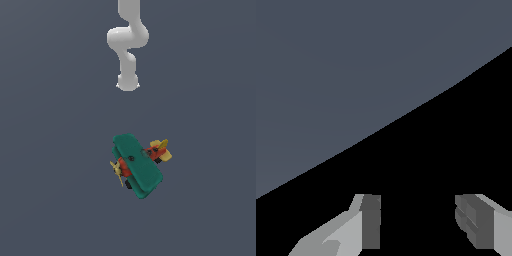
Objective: Pick up the object and move it to a goal position.
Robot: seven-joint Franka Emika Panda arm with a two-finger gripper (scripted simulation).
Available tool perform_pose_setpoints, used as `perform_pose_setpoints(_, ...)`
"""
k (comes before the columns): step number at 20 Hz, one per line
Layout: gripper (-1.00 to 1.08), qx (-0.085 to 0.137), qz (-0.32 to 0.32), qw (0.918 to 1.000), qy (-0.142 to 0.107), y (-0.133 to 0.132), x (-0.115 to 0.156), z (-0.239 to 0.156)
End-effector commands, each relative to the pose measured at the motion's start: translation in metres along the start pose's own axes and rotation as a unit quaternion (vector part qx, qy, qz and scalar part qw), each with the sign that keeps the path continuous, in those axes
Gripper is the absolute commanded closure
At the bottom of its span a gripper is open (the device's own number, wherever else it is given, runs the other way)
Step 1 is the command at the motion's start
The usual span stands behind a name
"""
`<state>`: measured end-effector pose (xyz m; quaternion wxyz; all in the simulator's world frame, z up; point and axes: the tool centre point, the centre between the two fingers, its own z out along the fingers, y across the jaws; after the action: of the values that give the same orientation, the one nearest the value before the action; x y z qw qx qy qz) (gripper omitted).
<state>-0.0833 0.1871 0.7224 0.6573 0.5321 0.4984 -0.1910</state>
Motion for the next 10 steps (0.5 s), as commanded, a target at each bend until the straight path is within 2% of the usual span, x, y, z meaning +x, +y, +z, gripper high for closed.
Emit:
perform_pose_setpoints(1, -0.2, -0.006, -0.028, 0.9994, -0.019, 0.005, 0.009, -0.008)
perform_pose_setpoints(5, -0.2, -0.015, -0.072, 0.9961, -0.048, 0.013, 0.026, -0.019)
perform_pose_setpoints(10, -0.2, -0.022, -0.129, 0.9878, -0.083, 0.022, 0.051, -0.03)
